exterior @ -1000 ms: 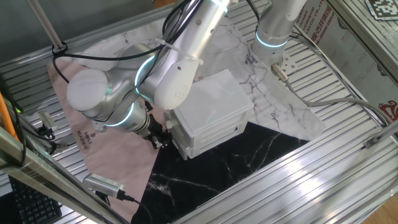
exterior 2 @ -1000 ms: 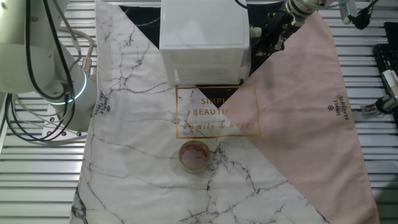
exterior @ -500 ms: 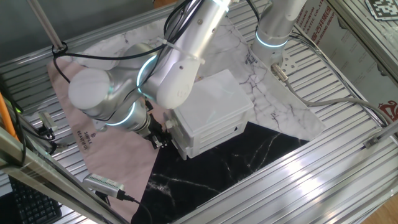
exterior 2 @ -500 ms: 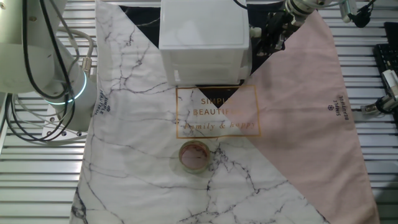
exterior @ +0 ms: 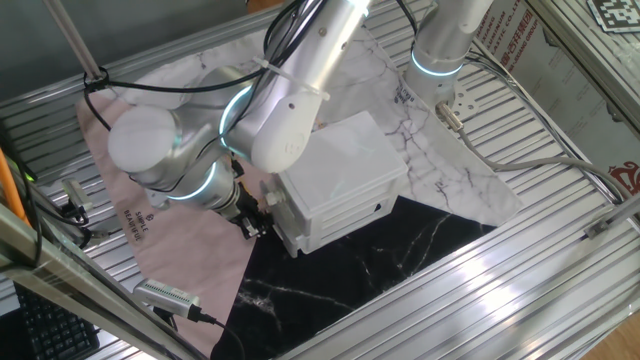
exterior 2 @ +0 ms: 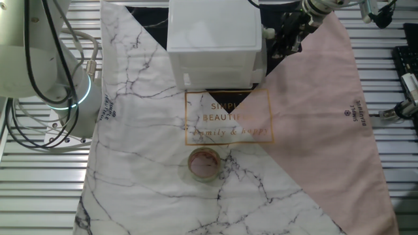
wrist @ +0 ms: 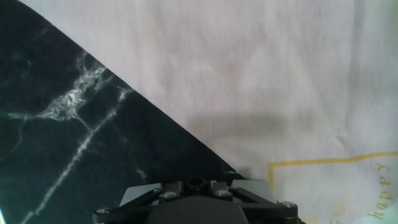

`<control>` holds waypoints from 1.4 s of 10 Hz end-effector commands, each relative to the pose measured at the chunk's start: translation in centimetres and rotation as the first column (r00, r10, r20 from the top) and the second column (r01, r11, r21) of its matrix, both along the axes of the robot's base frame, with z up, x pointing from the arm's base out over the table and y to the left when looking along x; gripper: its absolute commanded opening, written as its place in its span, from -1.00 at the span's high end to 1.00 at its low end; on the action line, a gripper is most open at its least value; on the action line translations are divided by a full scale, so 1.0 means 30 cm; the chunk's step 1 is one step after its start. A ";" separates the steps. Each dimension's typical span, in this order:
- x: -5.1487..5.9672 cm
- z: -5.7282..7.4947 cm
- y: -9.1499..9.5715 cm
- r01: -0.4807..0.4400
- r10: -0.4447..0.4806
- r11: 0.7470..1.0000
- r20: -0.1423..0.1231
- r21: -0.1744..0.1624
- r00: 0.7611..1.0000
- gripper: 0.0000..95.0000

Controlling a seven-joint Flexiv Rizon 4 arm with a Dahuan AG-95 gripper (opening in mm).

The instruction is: Grasp the handle and open the drawer

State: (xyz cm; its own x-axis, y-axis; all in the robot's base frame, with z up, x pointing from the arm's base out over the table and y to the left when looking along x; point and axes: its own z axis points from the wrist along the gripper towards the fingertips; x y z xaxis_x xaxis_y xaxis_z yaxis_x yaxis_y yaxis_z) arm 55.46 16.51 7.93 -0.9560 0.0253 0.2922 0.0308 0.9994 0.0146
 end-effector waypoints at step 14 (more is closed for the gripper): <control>0.010 -0.025 -0.011 -0.004 0.003 1.000 0.055 0.009 0.998 1.00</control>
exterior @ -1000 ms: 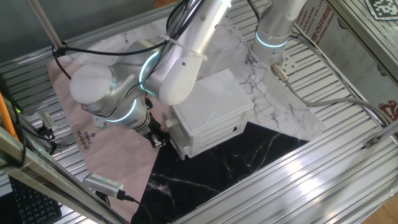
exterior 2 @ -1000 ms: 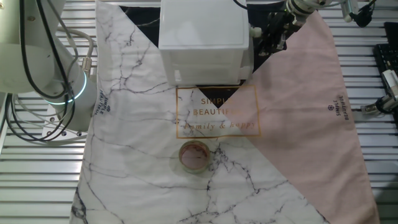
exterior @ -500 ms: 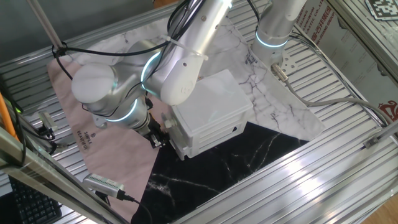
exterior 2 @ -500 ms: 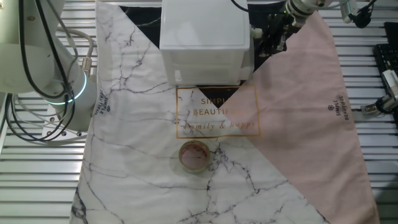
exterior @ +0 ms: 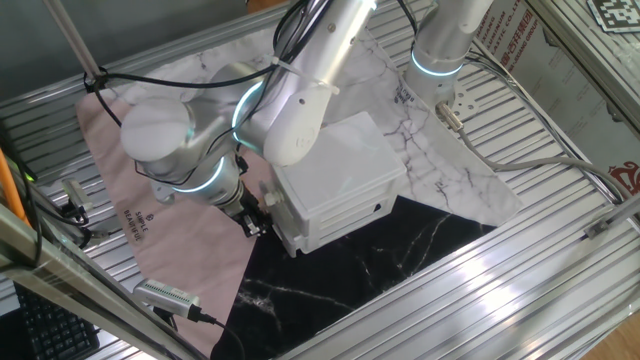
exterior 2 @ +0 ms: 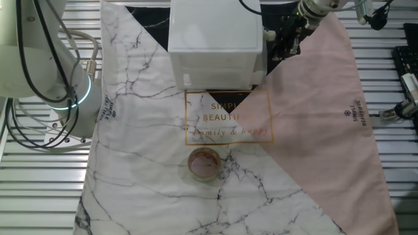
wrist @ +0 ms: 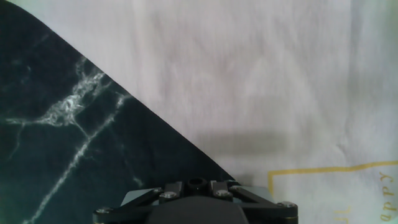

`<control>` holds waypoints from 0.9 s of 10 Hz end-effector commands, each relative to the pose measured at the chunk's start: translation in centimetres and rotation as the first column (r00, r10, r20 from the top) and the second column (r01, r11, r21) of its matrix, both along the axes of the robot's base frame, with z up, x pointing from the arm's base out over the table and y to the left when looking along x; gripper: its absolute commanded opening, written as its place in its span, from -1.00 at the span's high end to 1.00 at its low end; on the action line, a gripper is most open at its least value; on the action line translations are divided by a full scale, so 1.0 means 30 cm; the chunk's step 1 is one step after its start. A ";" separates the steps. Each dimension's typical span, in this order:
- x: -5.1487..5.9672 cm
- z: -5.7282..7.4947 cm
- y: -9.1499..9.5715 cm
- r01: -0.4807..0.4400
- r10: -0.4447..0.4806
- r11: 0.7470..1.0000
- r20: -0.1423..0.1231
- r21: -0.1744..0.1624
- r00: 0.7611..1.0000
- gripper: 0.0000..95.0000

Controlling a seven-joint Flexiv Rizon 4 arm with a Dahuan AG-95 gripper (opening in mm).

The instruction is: Grasp the handle and open the drawer

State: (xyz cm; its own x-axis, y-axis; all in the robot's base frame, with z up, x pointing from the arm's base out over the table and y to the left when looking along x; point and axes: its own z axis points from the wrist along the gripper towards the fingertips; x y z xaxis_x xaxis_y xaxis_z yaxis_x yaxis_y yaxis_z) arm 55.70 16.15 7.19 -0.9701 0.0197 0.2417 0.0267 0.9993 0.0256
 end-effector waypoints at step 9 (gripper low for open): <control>0.020 -0.006 0.008 -0.004 0.004 1.000 0.014 -0.003 1.000 1.00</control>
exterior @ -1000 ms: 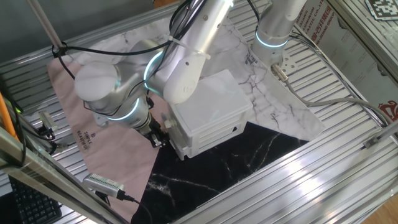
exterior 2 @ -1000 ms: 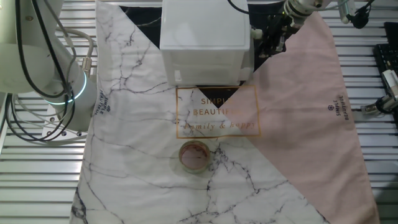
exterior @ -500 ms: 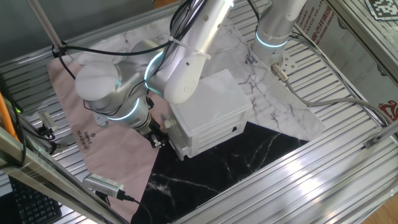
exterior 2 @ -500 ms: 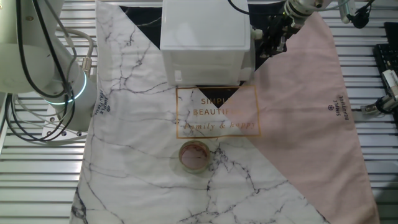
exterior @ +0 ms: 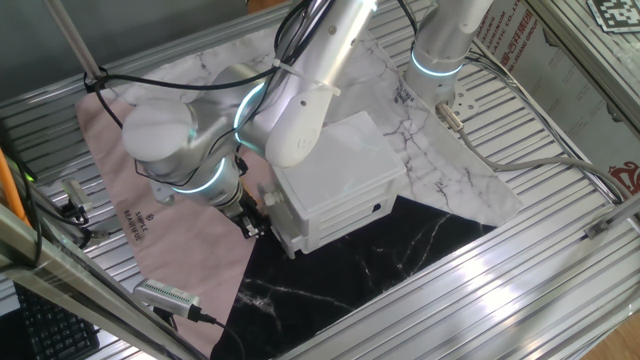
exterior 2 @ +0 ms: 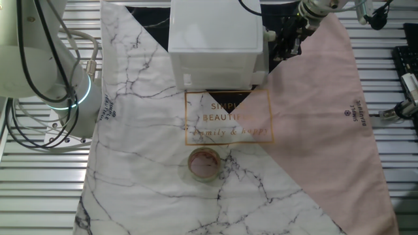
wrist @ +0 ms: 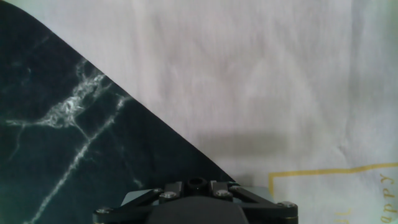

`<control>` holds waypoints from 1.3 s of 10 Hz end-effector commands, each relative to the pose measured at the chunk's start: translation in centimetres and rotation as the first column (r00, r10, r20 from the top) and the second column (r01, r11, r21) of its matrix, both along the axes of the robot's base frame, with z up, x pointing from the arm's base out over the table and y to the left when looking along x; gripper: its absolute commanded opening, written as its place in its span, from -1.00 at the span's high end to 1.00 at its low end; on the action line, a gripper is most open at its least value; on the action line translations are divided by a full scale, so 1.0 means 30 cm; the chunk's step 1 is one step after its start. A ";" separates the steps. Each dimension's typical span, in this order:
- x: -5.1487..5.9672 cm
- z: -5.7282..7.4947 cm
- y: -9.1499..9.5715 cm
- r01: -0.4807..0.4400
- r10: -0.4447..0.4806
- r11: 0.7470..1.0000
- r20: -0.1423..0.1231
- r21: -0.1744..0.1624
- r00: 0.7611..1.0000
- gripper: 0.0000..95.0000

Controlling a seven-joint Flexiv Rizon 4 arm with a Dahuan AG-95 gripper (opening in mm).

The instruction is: Grasp the handle and open the drawer

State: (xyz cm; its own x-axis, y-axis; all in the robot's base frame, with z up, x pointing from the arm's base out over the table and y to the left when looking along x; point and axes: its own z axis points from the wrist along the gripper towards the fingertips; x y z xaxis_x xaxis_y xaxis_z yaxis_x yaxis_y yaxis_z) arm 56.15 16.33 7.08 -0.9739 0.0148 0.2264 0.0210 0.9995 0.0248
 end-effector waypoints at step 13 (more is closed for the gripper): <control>0.037 -0.005 0.012 -0.014 0.014 1.000 0.010 -0.014 1.000 1.00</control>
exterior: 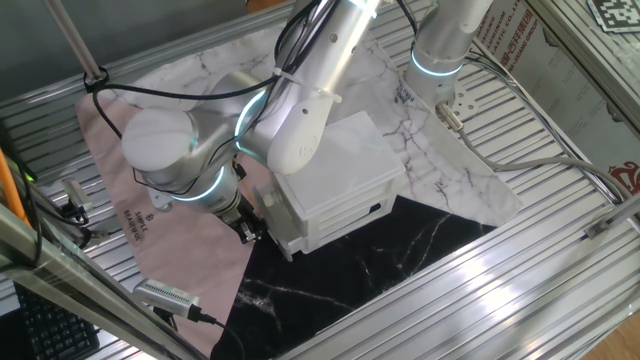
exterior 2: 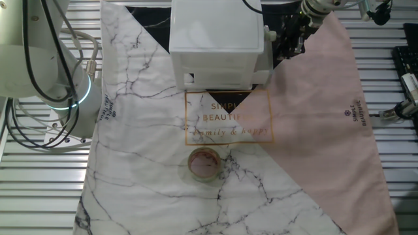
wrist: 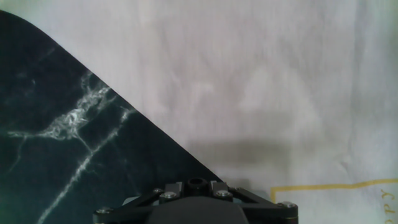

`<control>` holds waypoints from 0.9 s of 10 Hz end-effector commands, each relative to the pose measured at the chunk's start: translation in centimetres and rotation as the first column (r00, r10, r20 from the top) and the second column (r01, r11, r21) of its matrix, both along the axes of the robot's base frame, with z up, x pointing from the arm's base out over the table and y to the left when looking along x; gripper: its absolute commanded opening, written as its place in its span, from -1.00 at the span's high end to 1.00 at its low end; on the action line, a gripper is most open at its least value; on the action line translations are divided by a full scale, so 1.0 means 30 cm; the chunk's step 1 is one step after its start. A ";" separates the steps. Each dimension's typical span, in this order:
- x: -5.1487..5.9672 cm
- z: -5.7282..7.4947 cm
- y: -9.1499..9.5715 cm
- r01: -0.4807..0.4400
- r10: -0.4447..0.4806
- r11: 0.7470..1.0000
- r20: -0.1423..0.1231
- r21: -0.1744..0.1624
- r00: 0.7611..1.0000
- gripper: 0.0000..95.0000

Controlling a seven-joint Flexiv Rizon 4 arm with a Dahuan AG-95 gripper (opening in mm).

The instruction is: Grasp the handle and open the drawer

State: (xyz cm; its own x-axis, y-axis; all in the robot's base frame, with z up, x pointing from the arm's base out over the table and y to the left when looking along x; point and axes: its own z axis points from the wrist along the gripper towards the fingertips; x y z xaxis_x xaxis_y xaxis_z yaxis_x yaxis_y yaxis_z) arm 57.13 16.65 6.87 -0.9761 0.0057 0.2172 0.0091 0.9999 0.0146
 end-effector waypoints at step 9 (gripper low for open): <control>0.019 0.003 0.000 -0.004 0.005 1.000 0.008 -0.005 1.000 1.00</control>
State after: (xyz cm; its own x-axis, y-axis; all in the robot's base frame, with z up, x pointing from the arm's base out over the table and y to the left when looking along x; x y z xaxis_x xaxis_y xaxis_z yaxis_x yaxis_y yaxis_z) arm 57.76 16.65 6.94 -0.9776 0.0018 0.2107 0.0039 0.9999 0.0097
